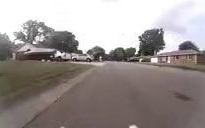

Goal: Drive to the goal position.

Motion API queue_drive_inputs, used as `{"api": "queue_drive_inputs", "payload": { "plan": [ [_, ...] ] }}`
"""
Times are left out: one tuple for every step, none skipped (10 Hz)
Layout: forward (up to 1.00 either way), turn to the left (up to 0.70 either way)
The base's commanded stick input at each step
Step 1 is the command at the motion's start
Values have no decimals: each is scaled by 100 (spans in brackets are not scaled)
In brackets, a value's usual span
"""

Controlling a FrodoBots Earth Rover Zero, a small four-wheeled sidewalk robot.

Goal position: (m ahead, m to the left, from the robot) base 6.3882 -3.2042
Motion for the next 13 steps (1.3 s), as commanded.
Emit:
{"api": "queue_drive_inputs", "payload": {
  "plan": [
    [100, 0],
    [100, 0],
    [100, 0],
    [100, 0],
    [100, 0],
    [100, 0],
    [100, 0],
    [100, 0],
    [100, 0],
    [100, 0],
    [100, 0],
    [100, 0],
    [100, 0]
  ]
}}
